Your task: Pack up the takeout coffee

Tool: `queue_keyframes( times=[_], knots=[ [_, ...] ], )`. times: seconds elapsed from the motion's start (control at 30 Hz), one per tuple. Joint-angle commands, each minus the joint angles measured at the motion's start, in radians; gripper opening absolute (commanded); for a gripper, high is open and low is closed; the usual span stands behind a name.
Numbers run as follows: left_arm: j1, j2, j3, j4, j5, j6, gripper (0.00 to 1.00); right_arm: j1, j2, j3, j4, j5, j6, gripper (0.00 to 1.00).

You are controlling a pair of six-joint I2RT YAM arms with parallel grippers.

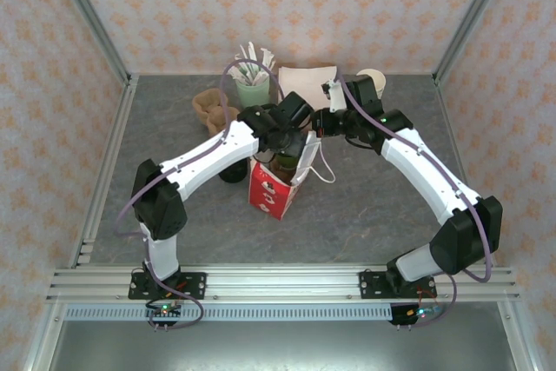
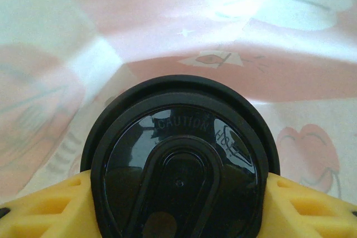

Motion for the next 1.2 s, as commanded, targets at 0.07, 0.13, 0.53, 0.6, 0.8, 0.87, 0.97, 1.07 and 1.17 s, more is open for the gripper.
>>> queue_keyframes(
  times=[0.07,0.13,0.53,0.6,0.8,0.87,0.97,1.07,1.17],
  knots=[
    [0.001,-0.067,-0.002,-0.024,-0.036,-0.025,0.52,-0.006,-0.040,-0.005,0.058,0.021,-0.045,0.02],
    [0.002,-0.069,-0.004,-0.022,-0.041,-0.025,0.52,-0.004,-0.040,-0.011,0.070,0.018,-0.050,0.02],
    [0.003,-0.112,-0.050,-0.007,-0.098,-0.059,0.52,-0.011,-0.074,-0.054,0.117,0.037,-0.059,0.02],
    [0.004,-0.115,-0.054,-0.010,-0.119,-0.061,0.52,-0.011,-0.084,-0.066,0.122,0.044,-0.060,0.02],
    [0.009,-0.122,-0.050,-0.021,-0.187,-0.069,0.52,-0.011,-0.093,-0.069,0.116,0.055,-0.072,0.02],
    [0.012,-0.122,-0.046,-0.020,-0.190,-0.067,0.52,-0.012,-0.101,-0.071,0.105,0.058,-0.081,0.02],
    [0.012,-0.125,-0.038,0.000,-0.181,-0.067,0.52,-0.011,-0.111,-0.086,0.112,0.061,-0.090,0.02],
    [0.011,-0.111,-0.007,0.001,-0.179,-0.061,0.52,-0.011,-0.110,-0.092,0.123,0.057,-0.094,0.02],
    [0.012,-0.098,0.028,0.007,-0.181,-0.051,0.52,-0.011,-0.114,-0.101,0.135,0.061,-0.102,0.02]
  ],
)
